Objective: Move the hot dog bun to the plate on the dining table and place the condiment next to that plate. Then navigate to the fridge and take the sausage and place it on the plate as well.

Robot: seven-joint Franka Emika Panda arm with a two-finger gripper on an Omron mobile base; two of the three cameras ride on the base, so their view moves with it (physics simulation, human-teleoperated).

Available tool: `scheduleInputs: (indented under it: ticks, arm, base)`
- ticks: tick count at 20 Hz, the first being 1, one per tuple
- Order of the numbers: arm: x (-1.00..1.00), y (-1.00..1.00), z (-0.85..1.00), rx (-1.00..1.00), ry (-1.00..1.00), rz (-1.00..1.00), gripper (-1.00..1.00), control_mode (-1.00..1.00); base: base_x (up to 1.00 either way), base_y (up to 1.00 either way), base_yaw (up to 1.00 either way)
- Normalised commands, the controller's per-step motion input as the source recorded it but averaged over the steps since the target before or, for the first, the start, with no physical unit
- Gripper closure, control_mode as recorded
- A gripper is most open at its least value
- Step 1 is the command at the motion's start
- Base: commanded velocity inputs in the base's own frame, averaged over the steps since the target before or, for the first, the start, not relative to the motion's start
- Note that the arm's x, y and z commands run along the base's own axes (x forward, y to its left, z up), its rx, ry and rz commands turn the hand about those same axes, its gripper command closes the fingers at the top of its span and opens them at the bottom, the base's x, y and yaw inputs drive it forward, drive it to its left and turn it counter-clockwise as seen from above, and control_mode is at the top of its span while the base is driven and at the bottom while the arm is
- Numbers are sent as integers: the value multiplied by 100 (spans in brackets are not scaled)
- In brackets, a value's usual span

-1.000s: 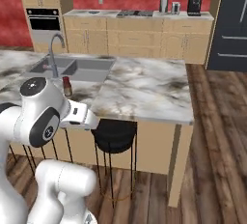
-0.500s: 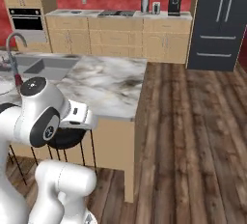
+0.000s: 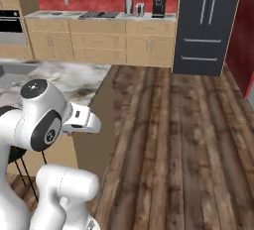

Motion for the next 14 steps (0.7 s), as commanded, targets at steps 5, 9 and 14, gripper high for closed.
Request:
scheduleInputs:
  ticks: [5, 9, 14]
  arm:
    - [0, 0, 0, 0, 0, 0, -100, 100]
    - [0, 0, 0, 0, 0, 0, -100, 100]
    - [0, 0, 0, 0, 0, 0, -100, 100]
  base:
    - [95, -100, 0]
    - [100, -97, 0]
    - [100, -88, 0]
